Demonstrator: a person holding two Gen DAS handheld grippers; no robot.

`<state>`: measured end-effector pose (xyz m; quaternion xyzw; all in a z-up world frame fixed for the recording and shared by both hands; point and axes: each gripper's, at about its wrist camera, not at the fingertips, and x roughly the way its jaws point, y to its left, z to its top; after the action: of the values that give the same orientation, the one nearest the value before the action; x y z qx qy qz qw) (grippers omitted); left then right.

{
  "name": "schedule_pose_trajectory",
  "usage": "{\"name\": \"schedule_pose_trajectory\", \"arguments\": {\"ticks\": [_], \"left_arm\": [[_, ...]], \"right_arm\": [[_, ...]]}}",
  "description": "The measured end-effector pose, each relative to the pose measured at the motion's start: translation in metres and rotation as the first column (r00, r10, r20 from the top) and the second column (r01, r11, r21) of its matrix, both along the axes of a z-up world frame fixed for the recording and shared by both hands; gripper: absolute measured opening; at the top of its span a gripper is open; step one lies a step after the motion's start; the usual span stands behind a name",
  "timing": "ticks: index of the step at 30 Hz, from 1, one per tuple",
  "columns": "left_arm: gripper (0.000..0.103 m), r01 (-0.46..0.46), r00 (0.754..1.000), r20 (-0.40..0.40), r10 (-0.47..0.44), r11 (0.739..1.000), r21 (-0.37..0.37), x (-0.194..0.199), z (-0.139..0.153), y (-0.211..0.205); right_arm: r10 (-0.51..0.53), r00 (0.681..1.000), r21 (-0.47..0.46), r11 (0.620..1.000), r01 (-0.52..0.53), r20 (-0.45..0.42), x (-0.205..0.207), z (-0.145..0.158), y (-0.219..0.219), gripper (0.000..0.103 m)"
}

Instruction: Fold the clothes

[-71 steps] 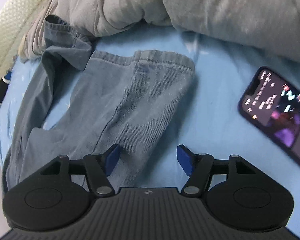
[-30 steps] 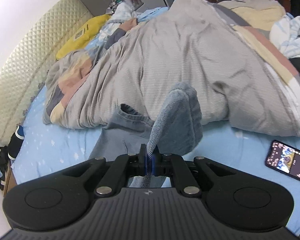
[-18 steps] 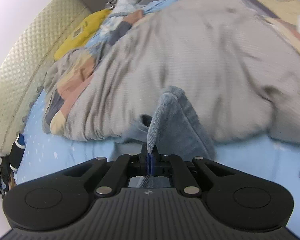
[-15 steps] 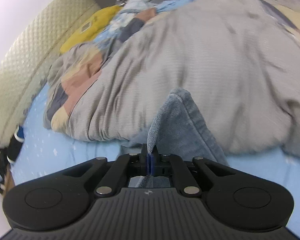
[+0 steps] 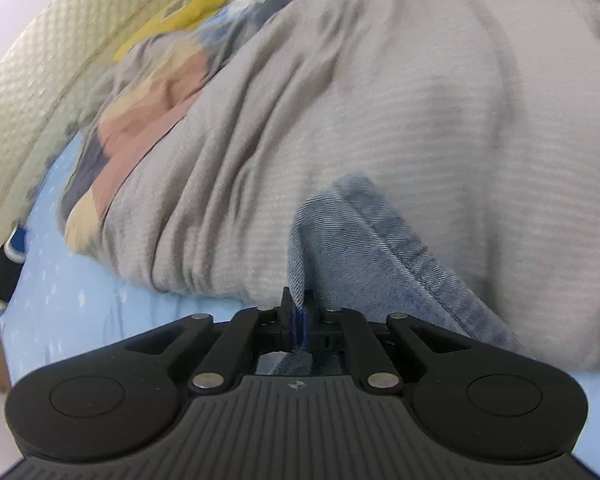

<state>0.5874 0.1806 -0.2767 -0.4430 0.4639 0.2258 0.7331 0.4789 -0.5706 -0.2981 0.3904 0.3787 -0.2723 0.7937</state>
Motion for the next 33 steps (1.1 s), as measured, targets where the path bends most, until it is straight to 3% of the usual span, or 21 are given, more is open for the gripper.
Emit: {"name": "schedule_pose_trajectory", "arguments": {"ticks": [2, 5, 6, 9, 12, 17, 20, 24, 27, 31, 33], "left_arm": [[0.025, 0.016, 1.0, 0.013, -0.016, 1.0, -0.022, 0.002, 0.001, -0.006], [0.034, 0.09, 0.994, 0.064, -0.088, 0.996, -0.028, 0.001, 0.013, -0.023], [0.035, 0.121, 0.99, 0.072, -0.119, 0.992, -0.02, 0.001, 0.018, -0.031], [0.037, 0.248, 0.963, 0.109, -0.246, 0.969, -0.001, -0.002, 0.026, -0.059], [0.039, 0.382, 0.918, 0.111, -0.381, 0.924, 0.016, -0.01, 0.024, -0.095], [0.039, 0.565, 0.822, 0.088, -0.563, 0.825, -0.004, -0.033, 0.008, -0.159], [0.039, 0.677, 0.735, 0.068, -0.675, 0.736, -0.016, -0.042, -0.007, -0.197], [0.039, 0.794, 0.608, 0.029, -0.794, 0.607, -0.023, -0.047, -0.029, -0.239], [0.039, 0.83, 0.558, -0.013, -0.83, 0.558, -0.023, -0.048, -0.049, -0.26], [0.037, 0.828, 0.56, -0.063, -0.826, 0.561, 0.01, -0.038, -0.075, -0.274], [0.036, 0.815, 0.578, -0.077, -0.812, 0.578, 0.018, -0.027, -0.085, -0.278]], "right_arm": [[0.057, 0.998, -0.03, 0.998, -0.057, -0.007, 0.01, 0.004, -0.004, 0.015], [0.074, 0.995, -0.026, 0.997, -0.072, 0.073, 0.002, 0.023, -0.013, 0.051], [0.069, 0.992, -0.021, 0.998, -0.067, 0.108, -0.006, 0.03, -0.016, 0.057], [0.056, 0.99, -0.028, 0.998, -0.052, 0.133, -0.035, 0.042, -0.021, 0.057], [0.002, 0.989, -0.001, 1.0, -0.002, 0.145, -0.08, 0.042, -0.022, 0.062], [-0.115, 0.986, 0.09, 0.99, 0.105, 0.119, -0.155, 0.018, -0.011, 0.063], [-0.192, 0.974, 0.163, 0.972, 0.172, 0.118, -0.194, -0.002, 0.003, 0.066], [-0.227, 0.958, 0.249, 0.952, 0.18, 0.176, -0.217, -0.028, 0.023, 0.077], [-0.195, 0.967, 0.266, 0.953, 0.147, 0.164, -0.208, -0.048, 0.029, 0.077], [-0.194, 0.966, 0.265, 0.954, 0.144, 0.172, -0.19, -0.068, 0.027, 0.077], [-0.202, 0.968, 0.254, 0.954, 0.16, 0.149, -0.18, -0.075, 0.025, 0.078]]}}
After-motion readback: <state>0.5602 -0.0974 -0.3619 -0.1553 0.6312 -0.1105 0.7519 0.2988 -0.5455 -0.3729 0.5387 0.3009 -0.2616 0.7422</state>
